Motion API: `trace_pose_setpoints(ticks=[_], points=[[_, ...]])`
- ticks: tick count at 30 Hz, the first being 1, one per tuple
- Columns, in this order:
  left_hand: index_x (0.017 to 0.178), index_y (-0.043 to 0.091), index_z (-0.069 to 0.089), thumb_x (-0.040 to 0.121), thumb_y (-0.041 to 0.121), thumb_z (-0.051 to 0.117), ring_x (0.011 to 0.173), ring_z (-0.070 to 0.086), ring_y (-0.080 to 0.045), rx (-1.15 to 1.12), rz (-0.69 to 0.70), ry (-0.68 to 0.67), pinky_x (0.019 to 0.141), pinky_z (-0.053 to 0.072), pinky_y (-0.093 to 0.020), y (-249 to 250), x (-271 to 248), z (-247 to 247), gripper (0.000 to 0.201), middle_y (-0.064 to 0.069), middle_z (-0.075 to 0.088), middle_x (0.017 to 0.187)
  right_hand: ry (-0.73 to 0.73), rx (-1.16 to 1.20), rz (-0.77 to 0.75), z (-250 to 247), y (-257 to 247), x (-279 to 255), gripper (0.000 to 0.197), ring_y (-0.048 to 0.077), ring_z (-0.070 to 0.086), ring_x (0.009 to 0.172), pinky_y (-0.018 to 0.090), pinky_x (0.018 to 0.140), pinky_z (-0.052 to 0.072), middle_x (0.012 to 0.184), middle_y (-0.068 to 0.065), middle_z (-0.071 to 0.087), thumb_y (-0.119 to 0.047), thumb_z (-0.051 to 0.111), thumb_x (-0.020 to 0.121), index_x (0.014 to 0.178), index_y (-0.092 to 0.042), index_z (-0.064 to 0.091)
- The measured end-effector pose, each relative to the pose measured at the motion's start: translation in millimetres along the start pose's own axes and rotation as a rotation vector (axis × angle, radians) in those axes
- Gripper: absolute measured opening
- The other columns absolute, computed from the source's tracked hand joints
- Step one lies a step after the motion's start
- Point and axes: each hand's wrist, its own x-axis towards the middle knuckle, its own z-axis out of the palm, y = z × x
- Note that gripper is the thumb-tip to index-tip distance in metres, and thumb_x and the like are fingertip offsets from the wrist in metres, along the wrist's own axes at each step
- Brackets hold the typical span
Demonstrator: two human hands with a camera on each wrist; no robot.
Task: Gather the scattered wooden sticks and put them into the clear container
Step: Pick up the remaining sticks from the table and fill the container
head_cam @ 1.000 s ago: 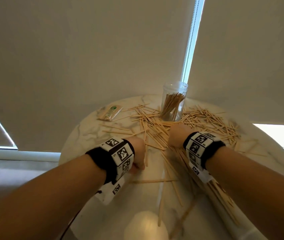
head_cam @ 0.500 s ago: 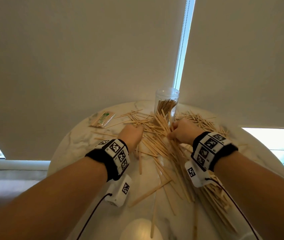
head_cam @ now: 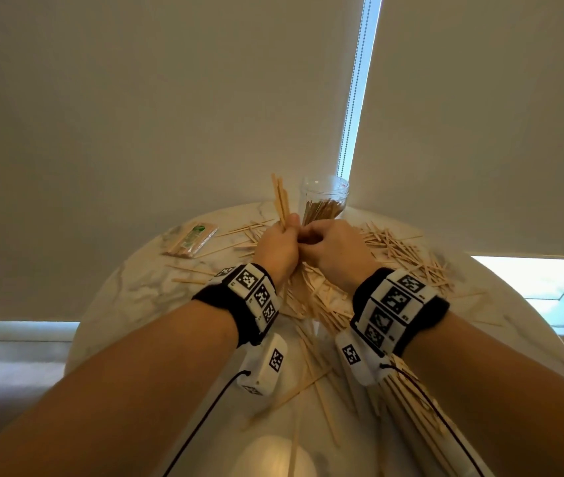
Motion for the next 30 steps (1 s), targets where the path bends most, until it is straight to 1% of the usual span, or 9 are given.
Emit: trace_pose_setpoints(ticks=[5,9,11,14,18,22,24,28,30], points=[[0.090,0.013,0.054,0.105,0.048,0.038,0.061,0.056,-0.023,-0.194,0.035,0.120,0.066,0.056,-0.044,-1,5,-20,0.041,0.001,0.059,0.063,-0.036,-0.002,0.076,1,-5,-5,0.022,0.010,0.073,0.077,0.037,0.074,0.063,0.086,-0.001,0.075,-0.026,0.078,0.086,0.099,-0.016,0.064],[0.089,0.017,0.048,0.103,0.050,0.043,0.045,0.035,-0.010,-0.446,0.056,0.151,0.045,0.037,-0.028,10,5,-23,0.036,0.007,0.040,0.058,-0.421,-0.354,0.062,-1,-12,-15,0.057,0.018,0.068,0.090,0.037,0.083,0.060,0.112,0.000,0.068,-0.056,0.073,0.081,0.122,-0.017,0.060],[0.088,0.017,0.046,0.103,0.049,0.042,0.044,0.030,-0.008,-0.510,0.078,0.148,0.043,0.031,-0.026,18,4,-21,0.035,0.008,0.037,0.056,-0.483,-0.505,0.042,4,-11,-23,0.037,0.020,0.069,0.085,0.037,0.083,0.058,0.098,0.003,0.072,-0.046,0.070,0.089,0.106,-0.014,0.068],[0.085,0.017,0.044,0.104,0.049,0.042,0.044,0.029,-0.008,-0.576,0.108,0.127,0.044,0.030,-0.027,25,-1,-19,0.036,0.009,0.035,0.054,-0.361,-0.471,0.034,6,-4,-26,0.017,0.019,0.071,0.079,0.035,0.077,0.059,0.083,0.004,0.073,-0.027,0.064,0.096,0.093,-0.012,0.071],[0.083,0.018,0.044,0.105,0.047,0.039,0.044,0.031,-0.008,-0.638,0.188,0.259,0.044,0.034,-0.026,46,0,-39,0.036,0.009,0.034,0.055,-0.299,-0.504,0.027,-4,1,-31,0.011,0.003,0.060,0.066,0.015,0.060,0.044,0.073,-0.008,0.065,-0.020,0.064,0.096,0.094,-0.015,0.074],[0.085,0.017,0.044,0.106,0.041,0.042,0.044,0.029,-0.008,-0.537,0.200,0.373,0.045,0.029,-0.027,56,3,-63,0.032,0.007,0.034,0.057,-0.237,-0.521,0.075,-16,11,-29,0.012,0.006,0.062,0.070,0.024,0.075,0.056,0.078,-0.005,0.068,-0.019,0.065,0.095,0.095,-0.013,0.076],[0.091,0.015,0.049,0.104,0.044,0.046,0.046,0.035,-0.007,-0.368,0.194,0.289,0.048,0.035,-0.028,49,-9,-60,0.032,0.006,0.040,0.062,-0.180,-0.407,0.112,-20,7,-27,0.012,0.009,0.065,0.071,0.027,0.077,0.059,0.081,-0.001,0.071,-0.021,0.066,0.095,0.095,-0.012,0.074],[0.105,0.016,0.059,0.085,0.069,0.059,0.070,0.062,-0.019,0.025,0.163,0.004,0.075,0.060,-0.043,31,-40,-28,0.057,-0.003,0.064,0.085,-0.125,-0.245,0.043,-17,-18,-29,0.018,0.002,0.061,0.054,0.013,0.053,0.048,0.071,-0.003,0.070,-0.027,0.063,0.098,0.087,-0.015,0.071],[0.099,0.015,0.060,0.092,0.061,0.057,0.074,0.069,-0.028,0.068,0.154,-0.026,0.077,0.061,-0.052,26,-51,-13,0.047,-0.011,0.071,0.089,-0.127,-0.342,-0.021,-13,-28,-33,0.021,0.006,0.064,0.056,0.017,0.056,0.050,0.069,-0.001,0.071,-0.025,0.059,0.099,0.084,-0.016,0.071]])
